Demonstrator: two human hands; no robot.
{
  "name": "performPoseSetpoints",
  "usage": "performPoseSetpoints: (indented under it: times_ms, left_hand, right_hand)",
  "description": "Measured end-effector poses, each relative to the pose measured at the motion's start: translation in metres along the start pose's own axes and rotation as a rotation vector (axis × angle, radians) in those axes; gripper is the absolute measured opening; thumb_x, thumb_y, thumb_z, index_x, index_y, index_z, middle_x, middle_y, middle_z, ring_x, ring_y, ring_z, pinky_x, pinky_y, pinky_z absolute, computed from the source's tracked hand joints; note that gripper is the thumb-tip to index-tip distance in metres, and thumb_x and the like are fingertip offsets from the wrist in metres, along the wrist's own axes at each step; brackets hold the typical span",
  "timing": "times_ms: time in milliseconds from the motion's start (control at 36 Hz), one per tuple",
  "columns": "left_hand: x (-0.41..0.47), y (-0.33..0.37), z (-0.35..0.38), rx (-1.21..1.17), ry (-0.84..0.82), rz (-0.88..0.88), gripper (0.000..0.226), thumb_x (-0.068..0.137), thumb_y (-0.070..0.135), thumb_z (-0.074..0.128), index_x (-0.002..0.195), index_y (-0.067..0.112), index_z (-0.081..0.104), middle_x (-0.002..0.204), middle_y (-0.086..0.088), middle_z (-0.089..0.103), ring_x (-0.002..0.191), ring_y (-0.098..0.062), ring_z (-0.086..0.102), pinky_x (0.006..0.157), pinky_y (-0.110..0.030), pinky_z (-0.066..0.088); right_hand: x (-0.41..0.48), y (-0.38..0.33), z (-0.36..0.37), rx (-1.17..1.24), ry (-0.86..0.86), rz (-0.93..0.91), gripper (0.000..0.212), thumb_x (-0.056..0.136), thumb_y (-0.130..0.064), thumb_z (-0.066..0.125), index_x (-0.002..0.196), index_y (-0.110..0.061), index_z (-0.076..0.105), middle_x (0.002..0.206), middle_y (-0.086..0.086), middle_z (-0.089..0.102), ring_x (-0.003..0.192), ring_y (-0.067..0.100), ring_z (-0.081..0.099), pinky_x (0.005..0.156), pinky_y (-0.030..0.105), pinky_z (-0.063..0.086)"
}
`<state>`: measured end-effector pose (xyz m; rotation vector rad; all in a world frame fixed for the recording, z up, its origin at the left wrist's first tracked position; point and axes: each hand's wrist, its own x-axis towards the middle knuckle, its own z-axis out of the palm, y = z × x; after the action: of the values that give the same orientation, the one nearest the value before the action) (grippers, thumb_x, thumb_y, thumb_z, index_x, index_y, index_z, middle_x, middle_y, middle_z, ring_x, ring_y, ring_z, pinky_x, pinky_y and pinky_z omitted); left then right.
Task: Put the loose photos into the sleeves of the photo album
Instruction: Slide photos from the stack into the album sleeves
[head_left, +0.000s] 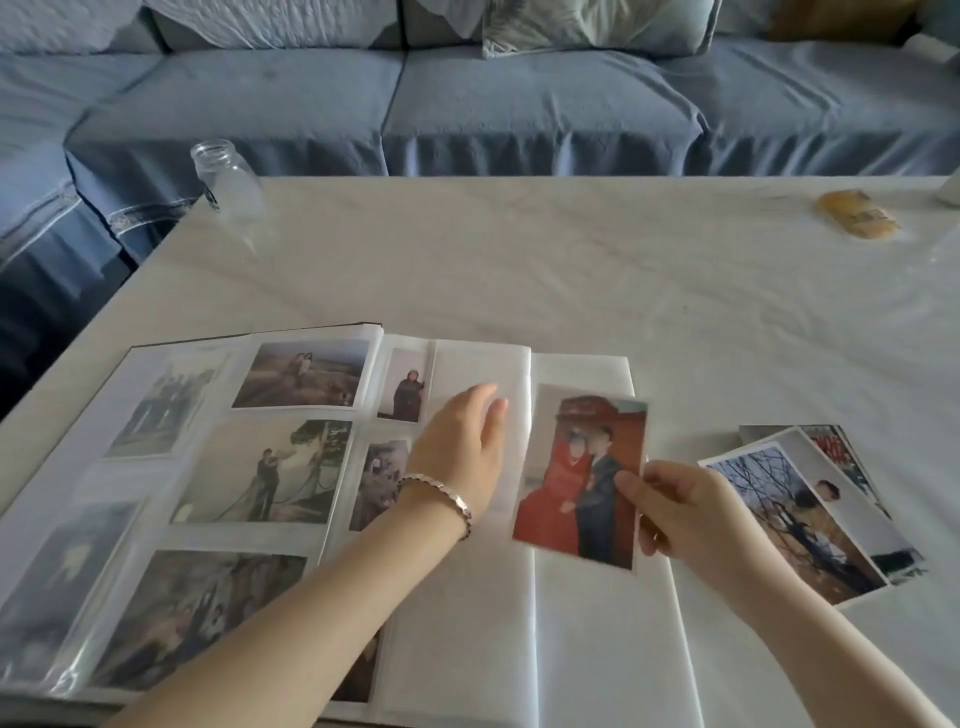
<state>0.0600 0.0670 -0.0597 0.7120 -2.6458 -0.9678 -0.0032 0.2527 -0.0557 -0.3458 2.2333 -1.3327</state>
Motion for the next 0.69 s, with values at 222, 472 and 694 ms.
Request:
performPoseSetpoints:
  times_ms: [222, 472, 694]
  left_hand:
    - [-0.003, -0.028, 0.011, 0.596, -0.247, -0.122, 0.081, 0.09, 0.066, 0.017, 0.146, 0.019, -0.019, 0.152, -0.002, -0.028, 0.14, -0.015, -0.026, 0.112, -0.039, -0.015]
    - [-0.005, -0.034, 0.014, 0.595, -0.194, -0.076, 0.071, 0.095, 0.056, 0.014, 0.147, 0.019, -0.017, 0.154, -0.003, -0.025, 0.14, -0.018, -0.025, 0.112, -0.038, -0.016]
    - [-0.006, -0.041, 0.019, 0.595, -0.136, -0.042, 0.091, 0.063, 0.054, -0.021, 0.147, 0.018, -0.017, 0.155, -0.004, -0.021, 0.142, -0.018, -0.022, 0.112, -0.037, -0.018]
  right_hand:
    - [0.007, 0.0, -0.01, 0.071, 0.3, -0.092, 0.033, 0.093, -0.015, 0.055, 0.068, 0.006, 0.051, 0.042, 0.004, 0.058, 0.033, 0.009, 0.034, 0.038, 0.016, 0.029]
    - [0.026, -0.012, 0.007, -0.029, 0.359, -0.182, 0.027, 0.093, -0.019, 0.054, 0.07, -0.006, 0.06, 0.046, 0.0, 0.063, 0.034, 0.008, 0.046, 0.042, 0.015, 0.036]
    - [0.033, -0.014, 0.017, -0.157, 0.395, -0.265, 0.037, 0.093, -0.019, 0.054, 0.056, -0.018, 0.046, 0.045, -0.001, 0.061, 0.037, 0.01, 0.052, 0.046, 0.021, 0.039]
